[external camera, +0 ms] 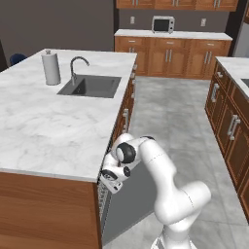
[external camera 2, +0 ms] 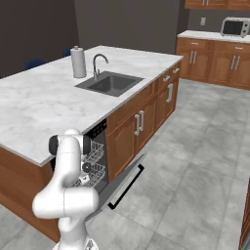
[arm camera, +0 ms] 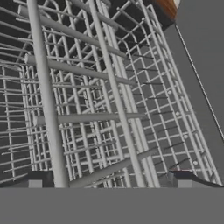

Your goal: Open the dishwasher door and pull out the top rack.

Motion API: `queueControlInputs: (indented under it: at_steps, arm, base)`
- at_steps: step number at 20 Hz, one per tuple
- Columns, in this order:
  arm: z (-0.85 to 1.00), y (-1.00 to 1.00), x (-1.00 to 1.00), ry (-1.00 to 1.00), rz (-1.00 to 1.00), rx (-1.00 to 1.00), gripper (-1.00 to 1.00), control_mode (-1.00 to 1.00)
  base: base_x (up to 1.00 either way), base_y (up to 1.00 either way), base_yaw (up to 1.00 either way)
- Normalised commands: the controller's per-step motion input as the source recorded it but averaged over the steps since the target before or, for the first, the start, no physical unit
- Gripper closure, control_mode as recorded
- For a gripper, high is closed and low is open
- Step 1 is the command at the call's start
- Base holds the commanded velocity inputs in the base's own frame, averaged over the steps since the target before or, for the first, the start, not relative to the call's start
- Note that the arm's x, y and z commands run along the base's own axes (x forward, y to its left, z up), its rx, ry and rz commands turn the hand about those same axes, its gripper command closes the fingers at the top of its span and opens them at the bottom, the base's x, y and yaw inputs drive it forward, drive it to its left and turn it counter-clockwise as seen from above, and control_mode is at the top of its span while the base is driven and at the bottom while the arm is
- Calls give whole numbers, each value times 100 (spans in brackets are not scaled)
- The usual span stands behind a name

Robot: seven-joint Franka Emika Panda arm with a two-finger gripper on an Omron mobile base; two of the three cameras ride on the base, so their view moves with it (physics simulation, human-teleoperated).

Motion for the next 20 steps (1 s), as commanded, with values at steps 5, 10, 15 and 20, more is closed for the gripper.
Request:
queueControlInputs:
  at_steps: [5, 10, 15, 20]
  arm:
    - [-64, -58, -12, 15, -18, -23, -100, -100]
    - [-66, -90, -30, 21, -17, -18, -100, -100]
    - [-58, -100, -36, 26, -17, -16, -100, -100]
    - [-56, -100, -39, 25, -16, -15, -100, -100]
  base:
    - [0, 0, 0]
    - [0, 0, 0]
    - [0, 0, 0]
    - [0, 0, 0]
